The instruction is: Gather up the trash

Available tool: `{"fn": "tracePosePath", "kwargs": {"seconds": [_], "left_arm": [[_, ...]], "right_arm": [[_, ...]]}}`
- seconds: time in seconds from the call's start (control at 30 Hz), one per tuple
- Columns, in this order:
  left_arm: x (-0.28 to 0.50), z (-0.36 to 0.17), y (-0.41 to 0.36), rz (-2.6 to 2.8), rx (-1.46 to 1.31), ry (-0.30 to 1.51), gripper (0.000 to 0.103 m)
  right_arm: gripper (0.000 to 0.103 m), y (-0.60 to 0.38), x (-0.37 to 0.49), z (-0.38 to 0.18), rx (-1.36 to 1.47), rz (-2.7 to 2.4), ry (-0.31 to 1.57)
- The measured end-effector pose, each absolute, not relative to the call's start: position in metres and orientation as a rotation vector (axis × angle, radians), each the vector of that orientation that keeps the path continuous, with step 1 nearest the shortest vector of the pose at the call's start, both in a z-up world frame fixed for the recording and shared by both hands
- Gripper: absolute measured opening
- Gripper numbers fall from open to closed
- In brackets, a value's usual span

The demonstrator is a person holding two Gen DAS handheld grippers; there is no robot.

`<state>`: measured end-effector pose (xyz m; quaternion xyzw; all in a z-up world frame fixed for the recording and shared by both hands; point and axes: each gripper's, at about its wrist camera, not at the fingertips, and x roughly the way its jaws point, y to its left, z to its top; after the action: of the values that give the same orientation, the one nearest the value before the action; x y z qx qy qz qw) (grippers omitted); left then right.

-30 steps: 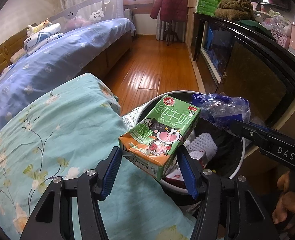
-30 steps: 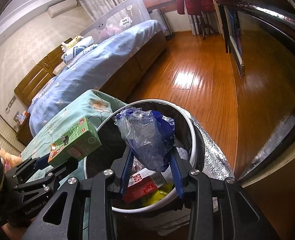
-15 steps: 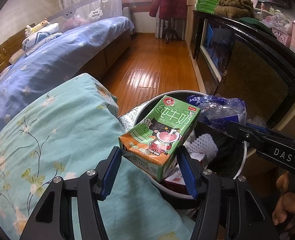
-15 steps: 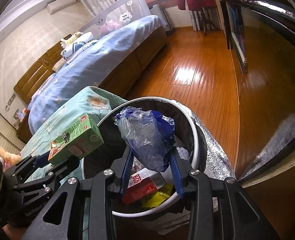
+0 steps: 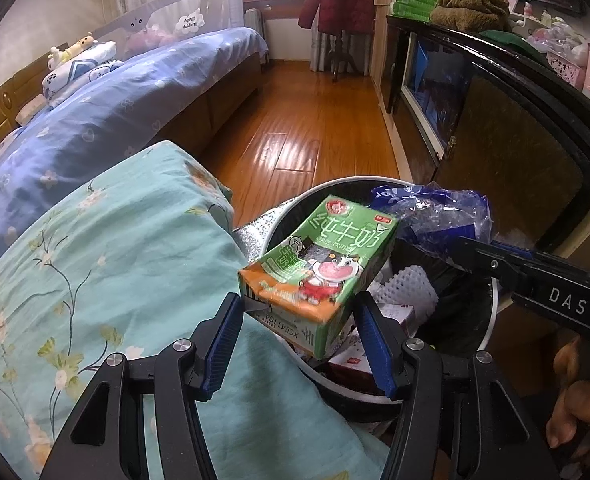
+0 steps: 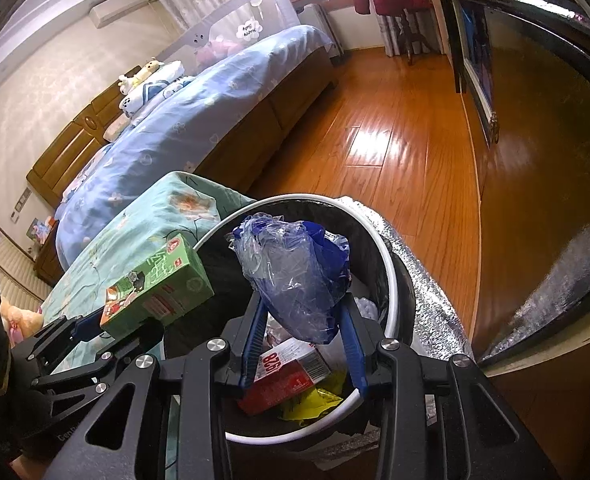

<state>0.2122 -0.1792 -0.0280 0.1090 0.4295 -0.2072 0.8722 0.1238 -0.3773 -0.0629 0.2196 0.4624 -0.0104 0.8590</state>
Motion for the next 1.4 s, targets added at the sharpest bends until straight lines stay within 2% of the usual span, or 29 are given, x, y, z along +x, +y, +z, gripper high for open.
{"fn": "tracePosePath", "kwargs": {"seconds": [0.17, 0.27, 0.43, 0.5, 0.83, 0.93, 1.0, 1.2, 1.4], "left_arm": [[0.213, -0.028, -0.18, -0.443, 0.224, 0.899, 0.054], [0.211, -0.027, -0.179, -0.447, 0.228, 0.899, 0.054], [0.206, -0.02, -0.169, -0.461, 0.191, 0.894, 0.055], [0.202, -0.017, -0.162, -0.464, 0.175, 0.884, 0.055], [0.161, -0.012, -0.105, -0.426, 0.055, 0.855, 0.056], [0.146, -0.011, -0.087, -0.401, 0.02, 0.835, 0.062], [0.134, -0.01, -0.078, -0.38, 0.007, 0.819, 0.065], [0.101, -0.003, -0.047, -0.331, -0.029, 0.775, 0.077], [0.074, 0.008, -0.022, -0.287, -0.061, 0.702, 0.078]], "right_arm": [[0.037, -0.379, 0.126, -0.063, 0.462, -0.025, 0.971], [0.041, -0.379, 0.127, -0.063, 0.465, -0.027, 0.972], [0.052, -0.382, 0.121, -0.062, 0.504, -0.034, 0.959], [0.065, -0.381, 0.117, -0.059, 0.515, -0.03, 0.946], [0.073, -0.356, 0.086, -0.037, 0.524, -0.024, 0.855], [0.081, -0.342, 0.076, -0.032, 0.527, -0.017, 0.836], [0.091, -0.332, 0.069, -0.03, 0.527, -0.013, 0.83], [0.094, -0.3, 0.058, -0.024, 0.466, 0.011, 0.808], [0.094, -0.276, 0.053, -0.008, 0.361, -0.009, 0.731]]}}
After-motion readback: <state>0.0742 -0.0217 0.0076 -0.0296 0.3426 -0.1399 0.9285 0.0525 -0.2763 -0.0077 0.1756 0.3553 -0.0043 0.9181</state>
